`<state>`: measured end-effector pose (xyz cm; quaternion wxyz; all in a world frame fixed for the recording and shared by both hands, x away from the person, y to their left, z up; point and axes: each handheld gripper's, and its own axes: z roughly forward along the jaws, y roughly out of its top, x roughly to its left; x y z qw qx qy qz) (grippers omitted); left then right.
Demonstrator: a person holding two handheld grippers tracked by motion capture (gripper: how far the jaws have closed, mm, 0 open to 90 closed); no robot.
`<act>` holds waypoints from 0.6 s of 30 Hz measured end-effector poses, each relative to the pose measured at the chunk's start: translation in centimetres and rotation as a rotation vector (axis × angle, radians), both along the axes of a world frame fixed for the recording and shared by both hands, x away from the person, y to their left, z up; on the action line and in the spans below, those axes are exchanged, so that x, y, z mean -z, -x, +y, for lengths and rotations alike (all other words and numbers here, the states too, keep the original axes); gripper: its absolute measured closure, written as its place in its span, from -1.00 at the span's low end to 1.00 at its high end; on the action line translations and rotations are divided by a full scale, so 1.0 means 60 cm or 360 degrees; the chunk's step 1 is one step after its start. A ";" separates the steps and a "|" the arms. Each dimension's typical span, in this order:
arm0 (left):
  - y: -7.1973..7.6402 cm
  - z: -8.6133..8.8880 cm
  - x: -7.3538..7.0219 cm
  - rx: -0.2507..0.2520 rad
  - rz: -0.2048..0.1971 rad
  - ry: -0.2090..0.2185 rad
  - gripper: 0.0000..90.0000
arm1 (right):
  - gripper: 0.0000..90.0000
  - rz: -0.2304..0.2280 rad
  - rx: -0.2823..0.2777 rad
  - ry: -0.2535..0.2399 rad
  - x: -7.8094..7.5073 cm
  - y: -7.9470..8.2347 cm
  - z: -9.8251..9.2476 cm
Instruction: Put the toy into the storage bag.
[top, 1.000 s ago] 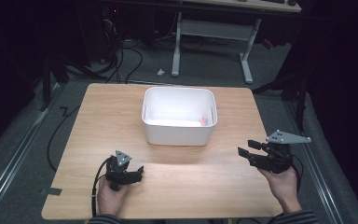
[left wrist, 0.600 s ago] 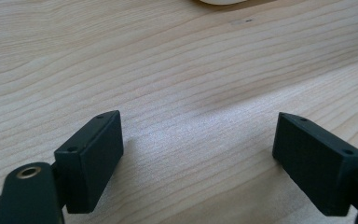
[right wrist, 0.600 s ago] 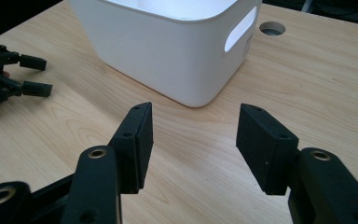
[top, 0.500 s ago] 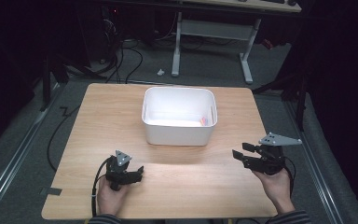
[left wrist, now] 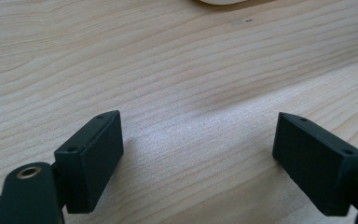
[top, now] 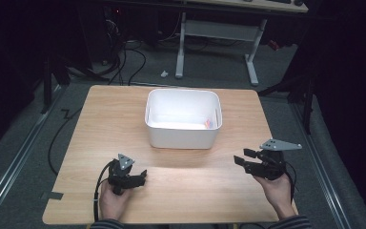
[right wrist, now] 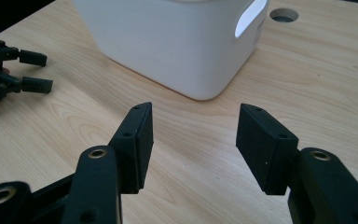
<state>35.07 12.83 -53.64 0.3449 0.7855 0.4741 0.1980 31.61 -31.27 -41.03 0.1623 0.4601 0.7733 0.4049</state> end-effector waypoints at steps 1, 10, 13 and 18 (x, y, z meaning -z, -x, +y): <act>0.000 0.000 0.000 0.0000 0.0000 0.0000 -0.63 | 0.04 0.0008 0.0000 -0.0005 0.003 0.000 0.001; 0.000 0.000 0.000 0.0000 0.0000 0.0000 -0.63 | 0.04 0.0035 -0.0001 -0.0007 0.021 -0.005 0.006; 0.000 0.000 0.000 0.0000 0.0000 0.0000 -0.63 | 0.04 0.0040 0.0000 -0.0011 0.025 -0.006 0.008; 0.000 0.000 0.000 0.0000 0.0001 0.0000 -0.63 | 0.04 0.0056 0.0009 -0.0013 0.032 -0.009 0.009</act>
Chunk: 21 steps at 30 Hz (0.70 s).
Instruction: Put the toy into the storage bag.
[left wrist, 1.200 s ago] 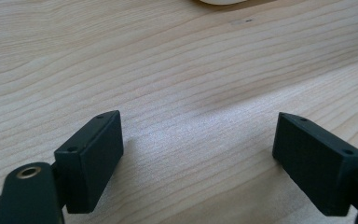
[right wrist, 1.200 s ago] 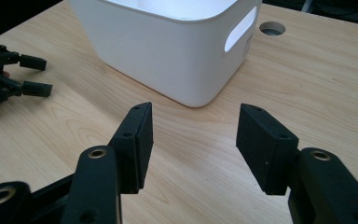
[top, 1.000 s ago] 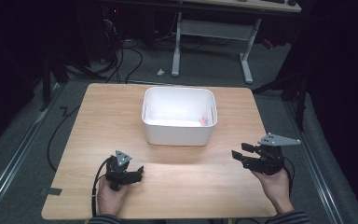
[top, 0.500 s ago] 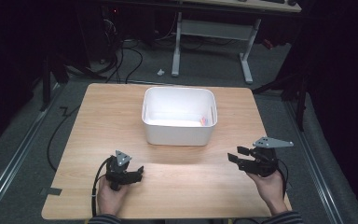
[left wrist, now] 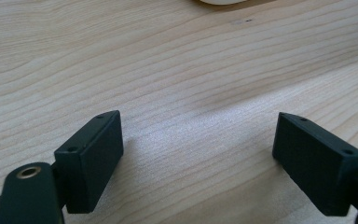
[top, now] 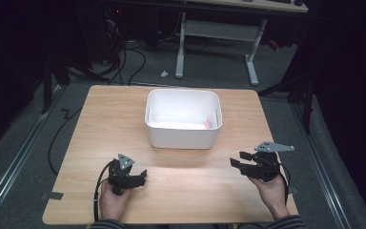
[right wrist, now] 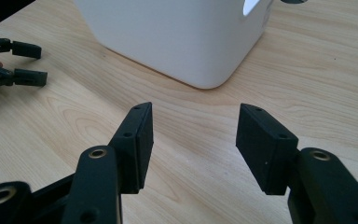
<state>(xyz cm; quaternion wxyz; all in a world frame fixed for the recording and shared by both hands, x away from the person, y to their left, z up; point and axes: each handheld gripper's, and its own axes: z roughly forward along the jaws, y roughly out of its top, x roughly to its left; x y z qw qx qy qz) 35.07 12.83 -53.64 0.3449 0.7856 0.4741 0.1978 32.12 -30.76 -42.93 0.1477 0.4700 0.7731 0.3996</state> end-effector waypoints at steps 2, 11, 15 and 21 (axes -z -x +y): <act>0.000 0.000 0.000 -0.0001 -0.0001 0.0000 -0.63 | 0.04 0.0001 -0.0001 -0.0003 0.003 -0.001 0.000; 0.000 0.000 0.000 0.0000 0.0000 0.0000 -0.63 | 0.04 0.0033 0.0013 -0.0017 0.020 -0.004 0.002; 0.000 0.000 0.000 0.0000 0.0000 -0.0001 -0.63 | 0.04 0.0037 0.0014 -0.0016 0.027 -0.006 0.002; 0.000 0.000 0.000 0.0000 0.0000 -0.0001 -0.63 | 0.04 0.0067 0.0030 -0.0010 0.039 -0.009 0.003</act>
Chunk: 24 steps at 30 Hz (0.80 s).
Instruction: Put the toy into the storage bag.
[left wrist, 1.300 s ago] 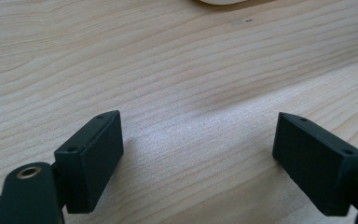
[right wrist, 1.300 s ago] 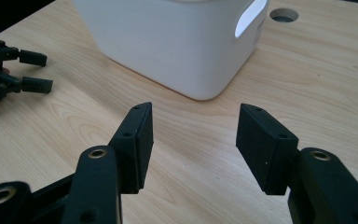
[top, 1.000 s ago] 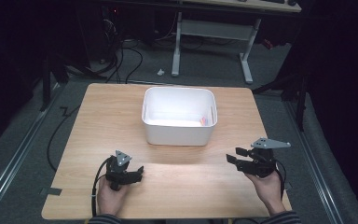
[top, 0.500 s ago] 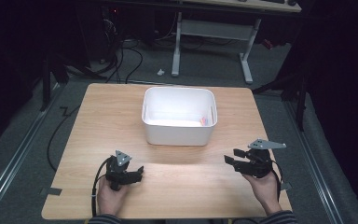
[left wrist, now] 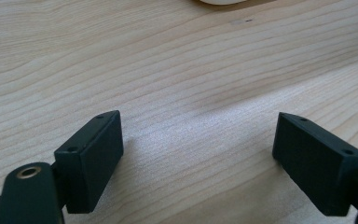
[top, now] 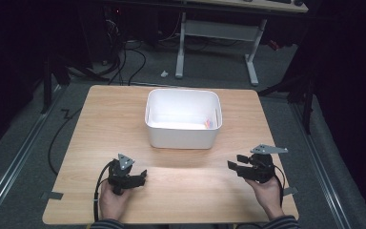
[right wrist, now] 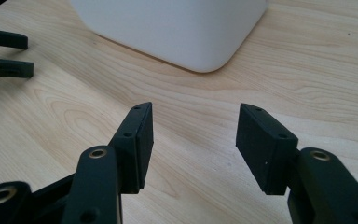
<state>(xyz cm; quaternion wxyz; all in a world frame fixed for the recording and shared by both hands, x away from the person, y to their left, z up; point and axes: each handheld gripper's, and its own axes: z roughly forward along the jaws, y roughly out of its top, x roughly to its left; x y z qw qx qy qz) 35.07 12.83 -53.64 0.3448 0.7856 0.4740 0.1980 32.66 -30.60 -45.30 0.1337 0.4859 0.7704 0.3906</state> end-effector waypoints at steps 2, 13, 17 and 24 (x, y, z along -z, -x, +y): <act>0.000 0.000 0.000 0.0000 0.0000 0.0000 -0.63 | 0.04 0.0007 0.0003 0.0001 0.004 -0.001 0.000; 0.000 0.000 0.000 0.0000 0.0000 0.0000 -0.63 | 0.04 0.0051 0.0033 0.0036 0.034 -0.011 0.003; 0.000 0.000 0.000 0.0000 0.0000 0.0000 -0.63 | 0.04 0.0066 0.0042 0.0039 0.043 -0.014 0.003; 0.000 0.000 0.000 0.0000 0.0000 0.0000 -0.63 | 0.03 0.0080 0.0078 0.0052 0.058 -0.019 0.000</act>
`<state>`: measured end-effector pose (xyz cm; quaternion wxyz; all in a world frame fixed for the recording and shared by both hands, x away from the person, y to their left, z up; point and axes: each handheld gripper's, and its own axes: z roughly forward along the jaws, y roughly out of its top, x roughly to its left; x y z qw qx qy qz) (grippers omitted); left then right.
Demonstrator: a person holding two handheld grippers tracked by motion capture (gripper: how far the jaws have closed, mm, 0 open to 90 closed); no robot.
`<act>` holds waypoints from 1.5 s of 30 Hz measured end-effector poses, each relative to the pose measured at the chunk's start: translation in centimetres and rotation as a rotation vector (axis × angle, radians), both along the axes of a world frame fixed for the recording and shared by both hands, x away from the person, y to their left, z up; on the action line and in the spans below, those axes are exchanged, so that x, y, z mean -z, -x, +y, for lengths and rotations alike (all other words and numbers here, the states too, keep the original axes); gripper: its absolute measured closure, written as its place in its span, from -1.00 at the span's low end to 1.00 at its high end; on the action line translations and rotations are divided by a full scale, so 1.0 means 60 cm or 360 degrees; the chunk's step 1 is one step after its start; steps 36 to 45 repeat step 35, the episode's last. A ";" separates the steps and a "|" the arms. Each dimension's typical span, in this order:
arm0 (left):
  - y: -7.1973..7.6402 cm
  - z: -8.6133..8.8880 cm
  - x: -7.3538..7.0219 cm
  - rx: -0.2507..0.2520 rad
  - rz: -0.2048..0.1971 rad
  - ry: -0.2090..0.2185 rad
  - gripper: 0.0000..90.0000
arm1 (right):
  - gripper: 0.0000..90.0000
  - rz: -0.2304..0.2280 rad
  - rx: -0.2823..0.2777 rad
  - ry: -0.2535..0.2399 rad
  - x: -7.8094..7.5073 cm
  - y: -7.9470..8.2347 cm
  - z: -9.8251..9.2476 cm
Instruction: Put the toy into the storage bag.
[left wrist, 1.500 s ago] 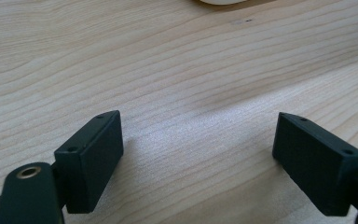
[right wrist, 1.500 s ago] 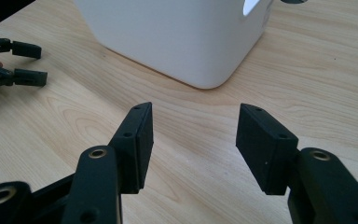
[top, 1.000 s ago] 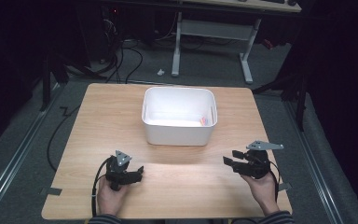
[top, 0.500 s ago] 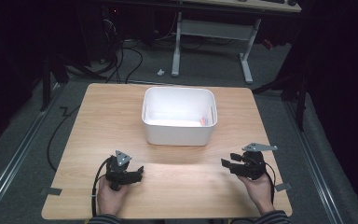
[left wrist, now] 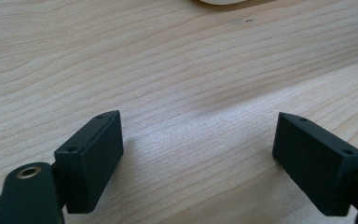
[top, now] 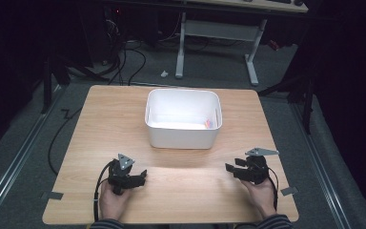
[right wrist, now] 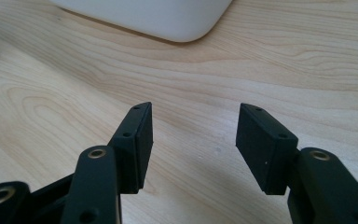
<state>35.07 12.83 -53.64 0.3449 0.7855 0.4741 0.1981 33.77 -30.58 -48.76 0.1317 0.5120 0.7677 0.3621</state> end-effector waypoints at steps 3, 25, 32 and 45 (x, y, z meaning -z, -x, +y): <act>0.000 0.000 0.000 0.0000 0.0000 0.0000 -0.63 | 0.03 0.0009 0.0014 0.0017 0.007 -0.004 0.001; 0.000 0.000 0.000 -0.0001 0.0000 0.0002 -0.63 | -0.04 -0.0111 0.0097 0.0219 0.064 -0.014 0.006; 0.000 0.000 0.000 0.0000 0.0001 0.0002 -0.63 | -0.11 -0.0182 0.0097 0.0243 0.071 -0.011 0.006; 0.000 0.000 0.000 0.0000 0.0001 0.0002 -0.63 | -0.13 -0.0181 0.0091 0.0244 0.071 -0.011 0.006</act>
